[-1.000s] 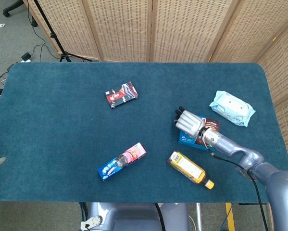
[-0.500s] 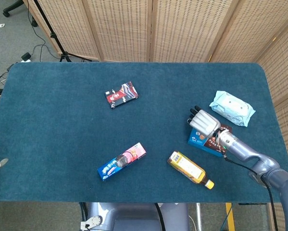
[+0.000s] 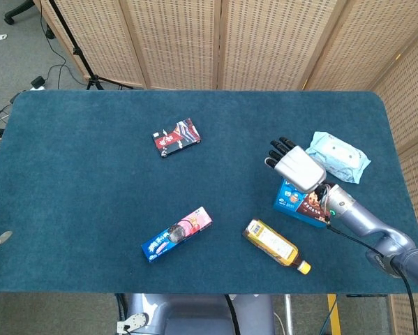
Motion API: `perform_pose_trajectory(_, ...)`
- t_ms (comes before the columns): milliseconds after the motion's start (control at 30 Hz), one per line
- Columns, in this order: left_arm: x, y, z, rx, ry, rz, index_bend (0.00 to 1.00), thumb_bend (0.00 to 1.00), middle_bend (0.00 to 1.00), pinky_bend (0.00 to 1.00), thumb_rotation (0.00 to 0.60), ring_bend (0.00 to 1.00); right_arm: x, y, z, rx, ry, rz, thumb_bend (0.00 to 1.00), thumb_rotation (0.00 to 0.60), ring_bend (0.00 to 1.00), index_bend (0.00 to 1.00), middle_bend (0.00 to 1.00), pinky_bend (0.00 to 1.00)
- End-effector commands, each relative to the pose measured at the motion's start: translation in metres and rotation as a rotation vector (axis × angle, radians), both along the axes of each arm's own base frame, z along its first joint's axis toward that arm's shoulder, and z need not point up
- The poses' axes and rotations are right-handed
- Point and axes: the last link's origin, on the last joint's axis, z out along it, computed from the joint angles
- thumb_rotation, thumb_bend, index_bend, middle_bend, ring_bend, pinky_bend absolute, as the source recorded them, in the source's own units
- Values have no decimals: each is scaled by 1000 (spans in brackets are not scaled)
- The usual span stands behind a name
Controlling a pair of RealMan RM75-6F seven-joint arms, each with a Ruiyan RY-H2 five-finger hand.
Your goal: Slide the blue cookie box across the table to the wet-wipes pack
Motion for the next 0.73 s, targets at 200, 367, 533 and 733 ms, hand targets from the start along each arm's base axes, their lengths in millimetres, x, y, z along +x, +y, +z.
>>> perform_pose_trajectory(200, -1, -13, 4, 13, -17, -17, 0, 0, 0, 0, 600, 0, -15, 44, 86, -190, -329, -56, 456, 600, 122, 291, 219, 160)
perform_pose_trajectory(367, -4, -24, 7, 71, -27, -18, 0, 0, 0, 0, 600, 0, -49, 84, 98, -235, -490, -213, 48, 600, 0, 116, 17, 0)
perform_pose_trajectory(533, -4, -36, 7, 101, -20, -25, 0, 0, 0, 0, 600, 0, -82, 125, 96, -278, -621, -329, 0, 600, 0, 92, 0, 0)
perform_pose_trajectory(733, 0, -44, 7, 130, -9, -54, 0, 0, 0, 0, 600, 0, -108, 158, 83, -327, -579, -391, 0, 600, 0, 41, 0, 0)
